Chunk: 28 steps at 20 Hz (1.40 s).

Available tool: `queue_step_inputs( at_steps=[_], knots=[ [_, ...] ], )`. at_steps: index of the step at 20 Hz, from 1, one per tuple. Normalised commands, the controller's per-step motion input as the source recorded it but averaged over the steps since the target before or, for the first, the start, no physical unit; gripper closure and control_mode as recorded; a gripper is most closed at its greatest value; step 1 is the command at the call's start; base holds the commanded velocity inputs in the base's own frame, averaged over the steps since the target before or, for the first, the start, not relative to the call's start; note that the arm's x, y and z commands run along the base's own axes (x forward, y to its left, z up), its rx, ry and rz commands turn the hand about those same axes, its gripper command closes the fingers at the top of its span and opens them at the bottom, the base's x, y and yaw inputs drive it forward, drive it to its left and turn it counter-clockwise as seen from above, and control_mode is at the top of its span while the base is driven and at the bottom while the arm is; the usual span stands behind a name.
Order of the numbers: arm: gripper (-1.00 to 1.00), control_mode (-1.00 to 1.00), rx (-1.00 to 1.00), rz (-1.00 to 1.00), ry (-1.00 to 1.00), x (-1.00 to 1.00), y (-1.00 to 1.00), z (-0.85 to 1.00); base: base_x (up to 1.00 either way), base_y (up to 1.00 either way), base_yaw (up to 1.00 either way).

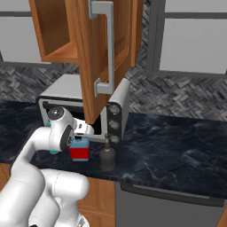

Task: Sort all alcoholic drinks to one cabinet, and non-alcoholic drinks to the other.

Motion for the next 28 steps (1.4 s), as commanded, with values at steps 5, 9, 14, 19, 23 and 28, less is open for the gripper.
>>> queue_step_inputs(
  at_steps=[5,9,14,19,23,28],
  knots=[
    [-1.00,-1.00,0.00,0.00,0.00,0.07,0.00,-0.69,0.00,0.00,0.00],
    [-1.00,-1.00,0.00,0.00,0.00,0.04,0.00,-0.68,0.00,0.00,0.00],
    [-1.00,-1.00,0.00,0.00,-0.01,0.01,0.00,-0.74,0.00,0.00,0.00],
    [1.00,-1.00,0.00,0.00,-0.04,0.00,-0.01,-0.69,0.00,0.00,0.00],
    [1.00,-1.00,0.00,0.00,-0.01,-0.04,-0.06,-0.11,0.00,0.00,0.00],
    [1.00,-1.00,0.00,0.00,-0.01,-0.32,-0.03,0.53,0.00,0.00,0.00]
  ],
)
